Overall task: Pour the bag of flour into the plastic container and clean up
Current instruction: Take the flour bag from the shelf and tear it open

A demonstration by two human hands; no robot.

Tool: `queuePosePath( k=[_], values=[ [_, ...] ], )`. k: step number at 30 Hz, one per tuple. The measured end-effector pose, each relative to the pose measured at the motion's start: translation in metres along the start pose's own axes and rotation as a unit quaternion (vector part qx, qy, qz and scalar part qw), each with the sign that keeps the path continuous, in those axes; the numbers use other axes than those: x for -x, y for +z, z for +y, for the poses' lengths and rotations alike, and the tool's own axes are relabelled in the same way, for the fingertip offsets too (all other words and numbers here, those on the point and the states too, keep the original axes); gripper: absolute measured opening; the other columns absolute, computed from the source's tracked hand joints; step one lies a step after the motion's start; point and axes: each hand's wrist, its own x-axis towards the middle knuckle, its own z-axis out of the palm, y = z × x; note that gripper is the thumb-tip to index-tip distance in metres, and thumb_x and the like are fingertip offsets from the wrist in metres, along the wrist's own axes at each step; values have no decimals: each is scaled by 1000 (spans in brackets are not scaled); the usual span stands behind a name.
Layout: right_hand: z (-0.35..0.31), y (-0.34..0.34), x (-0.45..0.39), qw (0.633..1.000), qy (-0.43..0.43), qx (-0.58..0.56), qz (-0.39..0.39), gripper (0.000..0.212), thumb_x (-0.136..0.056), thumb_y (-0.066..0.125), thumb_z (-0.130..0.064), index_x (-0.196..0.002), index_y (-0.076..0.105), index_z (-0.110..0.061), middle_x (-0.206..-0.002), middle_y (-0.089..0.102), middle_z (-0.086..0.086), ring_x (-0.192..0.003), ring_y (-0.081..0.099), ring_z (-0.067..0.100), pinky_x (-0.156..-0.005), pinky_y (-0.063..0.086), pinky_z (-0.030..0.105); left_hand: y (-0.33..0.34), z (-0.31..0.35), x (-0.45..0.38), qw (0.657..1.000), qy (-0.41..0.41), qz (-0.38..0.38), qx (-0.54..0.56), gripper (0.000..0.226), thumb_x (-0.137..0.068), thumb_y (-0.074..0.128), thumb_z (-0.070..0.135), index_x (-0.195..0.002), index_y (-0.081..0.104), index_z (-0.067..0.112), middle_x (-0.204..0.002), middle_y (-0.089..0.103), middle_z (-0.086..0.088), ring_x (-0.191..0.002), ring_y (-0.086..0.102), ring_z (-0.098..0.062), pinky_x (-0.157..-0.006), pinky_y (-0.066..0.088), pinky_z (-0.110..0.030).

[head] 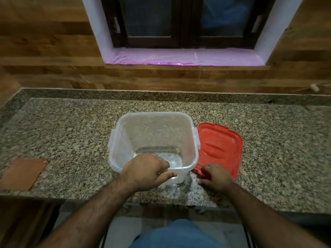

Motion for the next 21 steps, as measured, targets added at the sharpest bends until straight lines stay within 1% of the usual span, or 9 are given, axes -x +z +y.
queuePosePath(
  k=[2, 4, 6, 9, 12, 14, 16, 18, 21],
  values=[
    [-3, -13, -1, 997, -11, -75, 29, 45, -81, 66, -67, -104, 73, -29, -92, 65, -12, -83, 59, 10, -74, 46, 31, 0, 0, 0, 1000, -4, -2, -1, 54, -102, 34, 74, -78, 48, 28, -75, 58, 9, -77, 60, -16, -69, 54, -37],
    [-10, -36, -8, 980, 1, -170, 101, 28, -91, 74, -48, -106, 78, -24, -92, 68, -14, -80, 63, 9, -73, 50, 32, -2, 0, -1, 1000, -1, 0, 9, 57, -101, 36, 75, -81, 56, 26, -76, 60, 9, -77, 60, -16, -69, 53, -36],
    [-20, -69, -24, 950, 16, -244, 196, 10, -99, 73, -31, -101, 79, -22, -88, 71, -12, -77, 65, 9, -71, 51, 33, -7, -1, 0, 998, 9, 27, 57, 58, -99, 42, 75, -92, 71, 26, -82, 69, 10, -80, 64, -13, -71, 52, -33],
    [-43, -131, -59, 913, 1, -278, 298, 21, -104, 66, -29, -89, 75, -18, -76, 69, -6, -71, 64, 18, -65, 51, 36, -21, -8, 7, 984, 0, 122, 132, 50, -97, 54, 68, -102, 81, 27, -89, 77, 14, -83, 69, -5, -75, 49, -25],
    [-90, -201, -94, 899, -65, -264, 344, 23, -103, 64, -35, -93, 75, -18, -75, 65, -10, -70, 60, 15, -67, 48, 34, -45, -27, 18, 970, -50, 192, 143, 43, -97, 60, 64, -100, 82, 27, -89, 77, 18, -81, 67, 2, -76, 49, -20],
    [-136, -236, -118, 901, -111, -230, 351, 25, -101, 64, -40, -99, 76, -18, -81, 67, -9, -76, 62, 15, -69, 48, 32, -67, -49, 31, 959, -105, 227, 131, 46, -94, 60, 65, -103, 82, 26, -89, 76, 17, -80, 68, 0, -74, 52, -22],
    [-193, -261, -138, 913, -164, -182, 325, 31, -100, 61, -49, -100, 74, -21, -85, 68, -9, -80, 64, 17, -69, 47, 33, -93, -75, 47, 945, -160, 265, 107, 47, -92, 60, 66, -103, 82, 26, -87, 75, 17, -78, 68, -2, -71, 53, -26],
    [-254, -277, -155, 924, -222, -125, 284, 33, -100, 60, -53, -100, 71, -22, -86, 66, -8, -82, 63, 19, -69, 45, 33, -119, -106, 65, 920, -217, 310, 106, 42, -90, 64, 63, -99, 82, 26, -85, 73, 18, -77, 69, -3, -72, 55, -26],
    [-354, -295, -183, 917, -312, -39, 244, 34, -99, 61, -54, -98, 68, -20, -93, 72, 0, -88, 66, 25, -70, 48, 36, -160, -162, 97, 871, -296, 371, 125, 33, -88, 72, 57, -97, 82, 26, -84, 75, 17, -81, 71, -1, -75, 59, -27]
  ],
)
